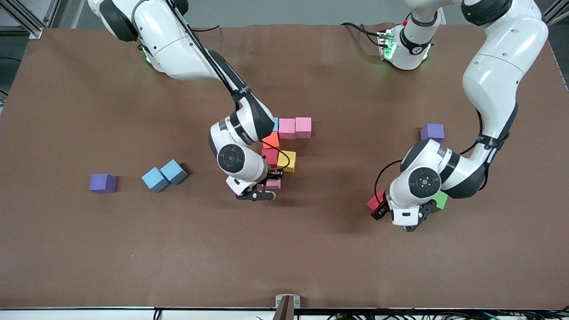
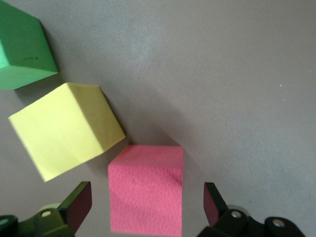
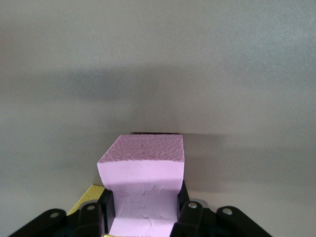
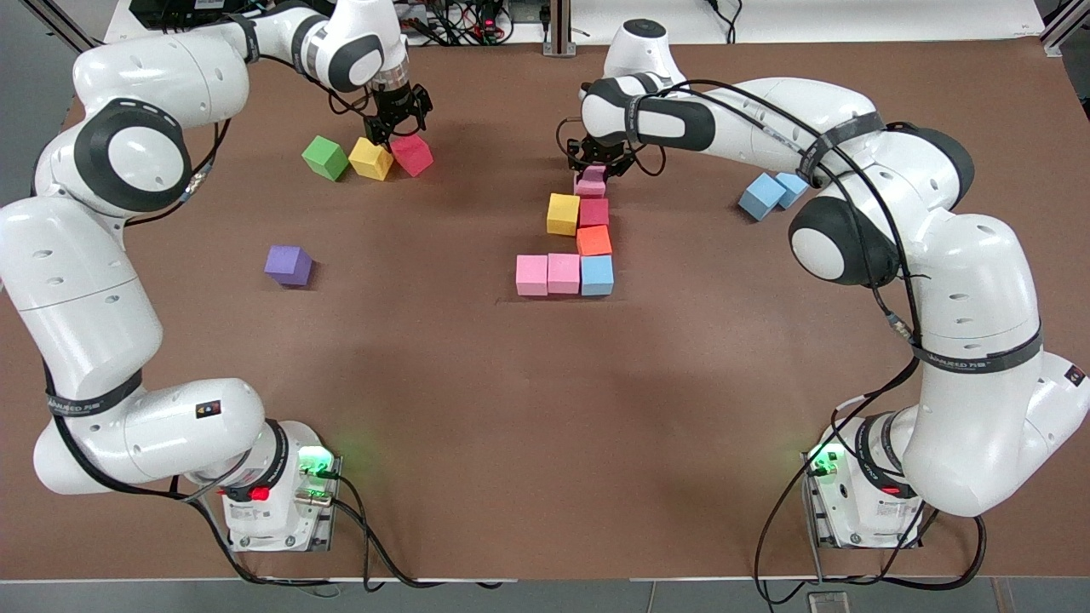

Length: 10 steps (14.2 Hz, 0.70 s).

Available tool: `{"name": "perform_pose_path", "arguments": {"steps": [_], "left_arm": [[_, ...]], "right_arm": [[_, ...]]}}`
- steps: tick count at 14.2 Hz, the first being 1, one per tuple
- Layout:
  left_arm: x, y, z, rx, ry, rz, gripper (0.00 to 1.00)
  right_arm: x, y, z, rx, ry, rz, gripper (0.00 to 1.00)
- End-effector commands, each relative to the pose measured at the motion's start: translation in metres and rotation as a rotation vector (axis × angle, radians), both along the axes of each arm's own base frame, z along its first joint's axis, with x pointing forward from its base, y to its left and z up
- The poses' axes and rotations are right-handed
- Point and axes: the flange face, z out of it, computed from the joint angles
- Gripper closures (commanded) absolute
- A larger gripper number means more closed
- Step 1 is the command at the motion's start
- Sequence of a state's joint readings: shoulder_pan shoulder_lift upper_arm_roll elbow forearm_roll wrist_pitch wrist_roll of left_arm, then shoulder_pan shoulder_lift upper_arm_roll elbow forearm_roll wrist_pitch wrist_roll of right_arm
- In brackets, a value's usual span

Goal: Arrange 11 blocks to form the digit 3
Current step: 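Grasp the red cube with the left gripper while the right gripper carries pink, then carry the red cube to the row while the right gripper lowers pink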

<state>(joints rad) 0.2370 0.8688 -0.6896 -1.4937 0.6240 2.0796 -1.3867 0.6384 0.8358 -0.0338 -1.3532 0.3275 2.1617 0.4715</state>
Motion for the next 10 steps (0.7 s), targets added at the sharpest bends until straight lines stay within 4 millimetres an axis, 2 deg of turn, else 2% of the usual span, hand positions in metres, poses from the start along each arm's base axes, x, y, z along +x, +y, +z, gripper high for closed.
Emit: {"name": "perform_pose_path", "arguments": {"steps": [1, 2, 4, 5, 6, 7, 10], "left_arm": [[0.001, 0.004, -0.015, -0.014, -0.016, 0.011, 0.05], [0.001, 0.005, -0.017, -0.015, -0.015, 0.015, 0.16], [0.000, -0.002, -0.015, -0.020, -0.014, 0.033, 0.58], [0.000, -0.004, -0.009, -0.018, -0.018, 0.069, 0.74], [-0.002, -0.011, -0.004, -0.018, -0.022, 0.106, 0.83], [-0.006, -0.026, 0.005, -0.017, -0.031, 0.141, 0.86], [-0.027, -0.078, 0.015, 0.000, -0.038, 0.303, 0.87]], "right_arm": [[-0.001, 0.000, 0.001, -0.047, -0.017, 0.053, 0.62], [-0.003, -0.001, 0.001, -0.064, -0.010, 0.066, 0.62], [-0.003, -0.001, -0.001, -0.066, -0.004, 0.063, 0.62], [-0.003, -0.001, 0.000, -0.064, -0.004, 0.059, 0.62], [-0.003, -0.001, -0.001, -0.061, 0.001, 0.050, 0.62], [-0.003, -0.001, 0.000, -0.060, 0.002, 0.048, 0.62], [-0.004, 0.000, 0.004, -0.056, 0.006, 0.049, 0.62]]}}
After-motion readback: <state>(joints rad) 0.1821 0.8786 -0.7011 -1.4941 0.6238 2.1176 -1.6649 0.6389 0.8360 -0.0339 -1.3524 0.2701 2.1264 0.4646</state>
